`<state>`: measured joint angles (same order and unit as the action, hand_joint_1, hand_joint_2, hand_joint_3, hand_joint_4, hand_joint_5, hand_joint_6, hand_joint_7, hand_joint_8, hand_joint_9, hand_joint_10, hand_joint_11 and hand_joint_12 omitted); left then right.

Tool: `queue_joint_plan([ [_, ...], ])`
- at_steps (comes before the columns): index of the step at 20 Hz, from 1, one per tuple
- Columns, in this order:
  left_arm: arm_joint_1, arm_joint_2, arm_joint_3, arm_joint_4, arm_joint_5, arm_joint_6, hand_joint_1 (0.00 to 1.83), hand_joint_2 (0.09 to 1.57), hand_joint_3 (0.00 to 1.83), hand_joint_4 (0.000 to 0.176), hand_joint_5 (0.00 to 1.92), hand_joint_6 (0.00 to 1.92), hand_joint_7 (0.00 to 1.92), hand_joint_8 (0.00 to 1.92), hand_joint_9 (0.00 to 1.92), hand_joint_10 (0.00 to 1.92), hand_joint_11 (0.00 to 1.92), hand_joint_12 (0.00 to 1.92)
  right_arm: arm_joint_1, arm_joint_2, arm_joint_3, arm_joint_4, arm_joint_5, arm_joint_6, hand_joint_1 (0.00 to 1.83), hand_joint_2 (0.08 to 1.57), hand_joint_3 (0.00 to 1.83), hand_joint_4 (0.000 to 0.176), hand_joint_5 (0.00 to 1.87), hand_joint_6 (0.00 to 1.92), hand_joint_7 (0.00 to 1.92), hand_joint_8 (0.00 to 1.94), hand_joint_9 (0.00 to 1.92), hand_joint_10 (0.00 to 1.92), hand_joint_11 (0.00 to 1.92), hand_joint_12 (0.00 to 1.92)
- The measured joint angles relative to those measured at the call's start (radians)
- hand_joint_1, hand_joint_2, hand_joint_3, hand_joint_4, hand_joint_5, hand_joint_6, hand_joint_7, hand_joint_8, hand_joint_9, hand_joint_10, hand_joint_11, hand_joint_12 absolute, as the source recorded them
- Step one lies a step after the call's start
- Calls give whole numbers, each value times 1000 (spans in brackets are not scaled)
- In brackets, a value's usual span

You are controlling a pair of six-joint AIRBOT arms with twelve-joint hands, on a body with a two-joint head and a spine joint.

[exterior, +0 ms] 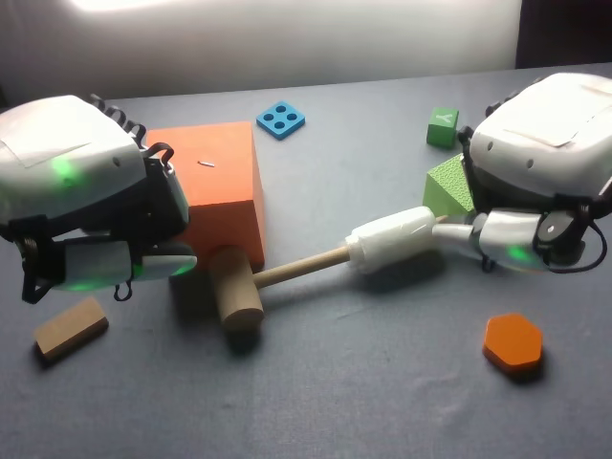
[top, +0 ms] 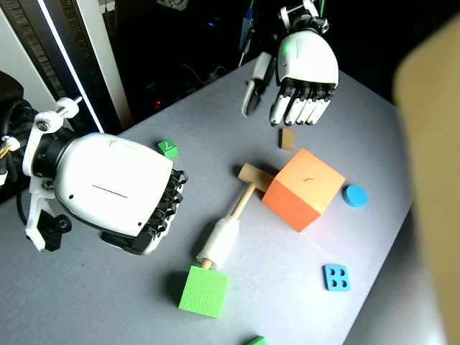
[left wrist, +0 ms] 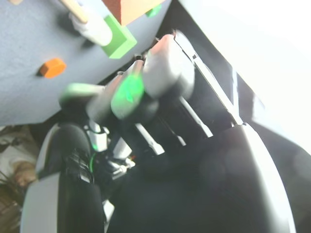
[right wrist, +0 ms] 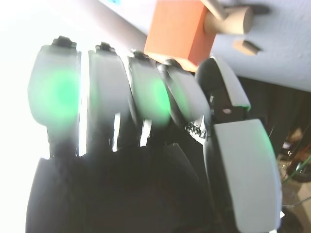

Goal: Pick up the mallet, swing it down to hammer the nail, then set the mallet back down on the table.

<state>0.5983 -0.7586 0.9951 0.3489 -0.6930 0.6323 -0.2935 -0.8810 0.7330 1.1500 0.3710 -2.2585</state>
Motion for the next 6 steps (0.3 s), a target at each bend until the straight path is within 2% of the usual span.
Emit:
queue_joint_plan([
  [1,3,0,0,0,-1,0,1233,1305,0,176,1461,1921,1595,1921,1654,1921,1684,1921,-3,0,0,-2,4,2,703,1496,27,30,1555,1921,1677,1941,1712,1921,1791,1921],
  [2,4,0,0,-1,-2,-2,1217,1315,0,176,1488,1921,1593,1921,1649,1921,1678,1921,-5,0,0,0,4,3,764,1510,23,35,1557,1921,1681,1941,1715,1921,1786,1921],
  [3,6,0,0,-1,-1,-5,1155,1322,0,176,1478,1921,1561,1921,1604,1921,1617,1921,-5,0,0,0,3,3,839,1505,14,48,1564,1921,1667,1941,1709,1921,1772,1921],
  [6,11,0,0,0,-2,-17,1078,1342,0,176,1448,1921,1520,1921,1544,1921,1553,1921,-6,0,0,-3,11,6,892,1475,0,66,1555,1921,1667,1941,1708,1921,1755,1921],
])
